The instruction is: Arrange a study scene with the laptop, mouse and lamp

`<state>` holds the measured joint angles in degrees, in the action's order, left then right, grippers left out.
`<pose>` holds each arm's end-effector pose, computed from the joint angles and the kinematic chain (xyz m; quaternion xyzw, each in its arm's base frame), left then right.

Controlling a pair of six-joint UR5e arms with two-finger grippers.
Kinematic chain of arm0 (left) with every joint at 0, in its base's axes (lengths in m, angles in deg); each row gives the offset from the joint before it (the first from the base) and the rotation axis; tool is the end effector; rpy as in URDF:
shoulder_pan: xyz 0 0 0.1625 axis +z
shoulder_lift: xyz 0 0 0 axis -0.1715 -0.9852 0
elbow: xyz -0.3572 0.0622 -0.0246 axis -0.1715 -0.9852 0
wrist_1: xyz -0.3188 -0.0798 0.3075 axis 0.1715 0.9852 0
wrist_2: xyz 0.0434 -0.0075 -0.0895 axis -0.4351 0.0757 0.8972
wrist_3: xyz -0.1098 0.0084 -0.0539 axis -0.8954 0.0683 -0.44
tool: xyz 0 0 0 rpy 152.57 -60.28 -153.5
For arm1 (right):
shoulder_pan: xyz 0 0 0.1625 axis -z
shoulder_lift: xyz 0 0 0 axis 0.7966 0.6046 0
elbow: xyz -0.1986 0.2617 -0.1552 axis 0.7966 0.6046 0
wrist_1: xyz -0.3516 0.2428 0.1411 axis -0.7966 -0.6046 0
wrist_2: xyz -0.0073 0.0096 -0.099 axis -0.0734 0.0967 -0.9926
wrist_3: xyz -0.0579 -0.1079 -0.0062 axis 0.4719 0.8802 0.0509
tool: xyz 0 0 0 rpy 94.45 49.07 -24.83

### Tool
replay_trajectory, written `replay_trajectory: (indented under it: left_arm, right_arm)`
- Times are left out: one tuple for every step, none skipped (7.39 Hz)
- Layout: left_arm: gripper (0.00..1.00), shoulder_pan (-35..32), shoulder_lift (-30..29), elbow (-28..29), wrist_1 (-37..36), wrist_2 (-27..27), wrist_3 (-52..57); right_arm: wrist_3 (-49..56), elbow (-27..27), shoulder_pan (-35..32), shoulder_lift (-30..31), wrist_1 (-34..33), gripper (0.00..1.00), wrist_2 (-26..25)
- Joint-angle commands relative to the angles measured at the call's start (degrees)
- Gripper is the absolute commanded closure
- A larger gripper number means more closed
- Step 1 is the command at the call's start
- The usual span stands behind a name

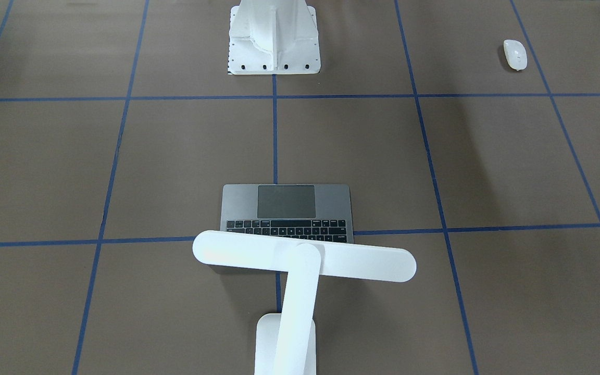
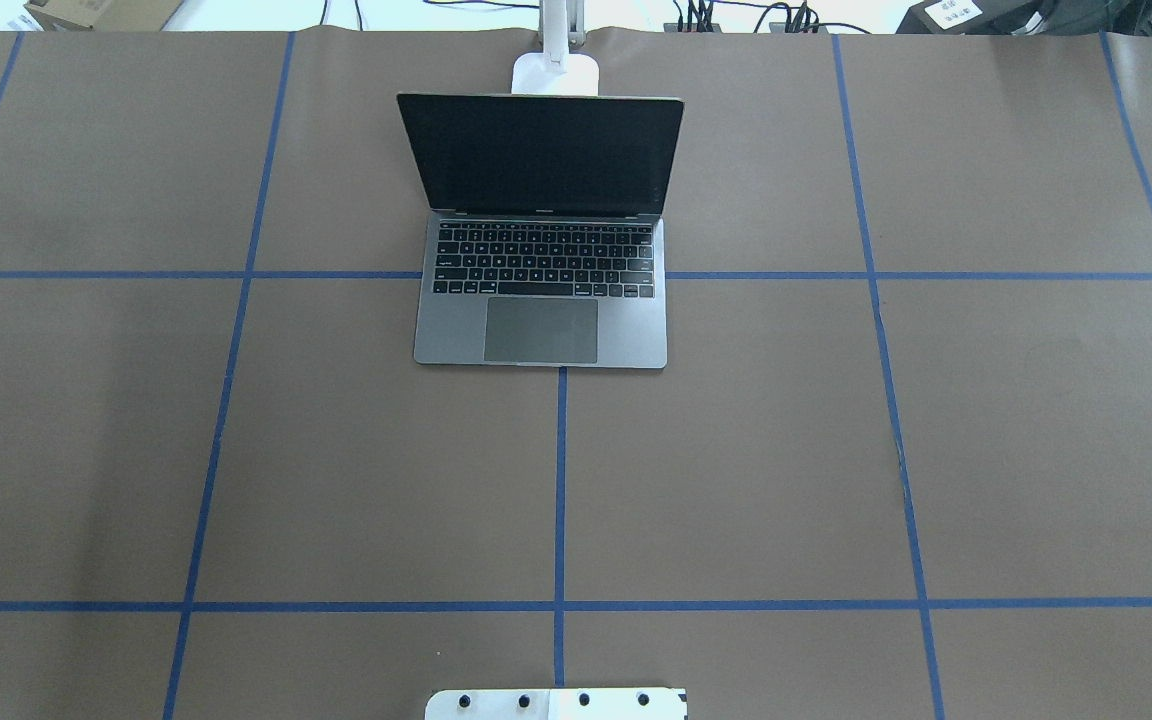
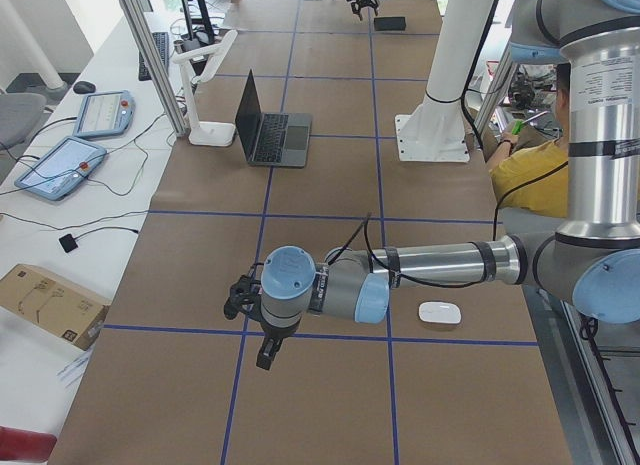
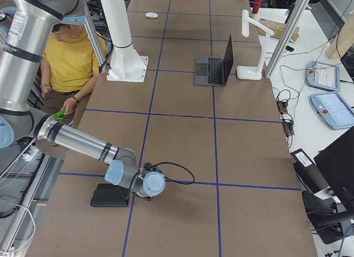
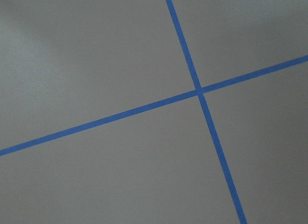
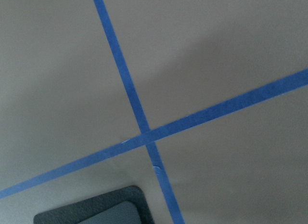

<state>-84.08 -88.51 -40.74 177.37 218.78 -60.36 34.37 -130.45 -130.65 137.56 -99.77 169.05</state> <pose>-0.0834 -0.5037 0.6315 0.1363 0.3550 0.1024 0.9192 -0.0323 -0.3101 0.7947 0.0849 -0.4752 -0.5451 0.6855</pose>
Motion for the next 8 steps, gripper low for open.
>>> replay_trajectory:
  left_arm:
    - [0.0,0.0,0.5,-0.3,0.1,0.0,0.0]
    - [0.0,0.0,1.0,-1.0,0.1,0.0,0.0]
    - [0.0,0.0,1.0,-1.0,0.2,0.0,0.0]
    - [0.0,0.0,1.1,-1.0,0.4,0.0,0.0]
    - [0.0,0.0,1.3,-1.0,0.4,0.0,0.0]
    - [0.0,0.0,1.5,-1.0,0.4,0.0,0.0]
    - [0.0,0.0,1.8,-1.0,1.0,0.0,0.0]
    - [0.0,0.0,2.4,-1.0,1.6,0.0,0.0]
  right_arm:
    - [0.2,0.0,0.1,2.8,3.1,0.04,-0.5]
    - [0.2,0.3,0.2,3.6,3.1,0.04,-0.5]
    - [0.3,0.3,0.2,4.4,3.4,0.05,-0.7]
    - [0.3,0.5,0.4,5.1,3.6,0.07,-0.8]
    - [0.5,2.2,2.4,4.7,5.3,0.08,-1.0]
    - [0.5,4.3,3.1,4.4,7.4,0.08,-1.5]
    - [0.4,4.7,3.6,4.0,7.5,0.09,-1.5]
    - [0.4,4.7,3.5,4.0,7.5,0.14,-1.5]
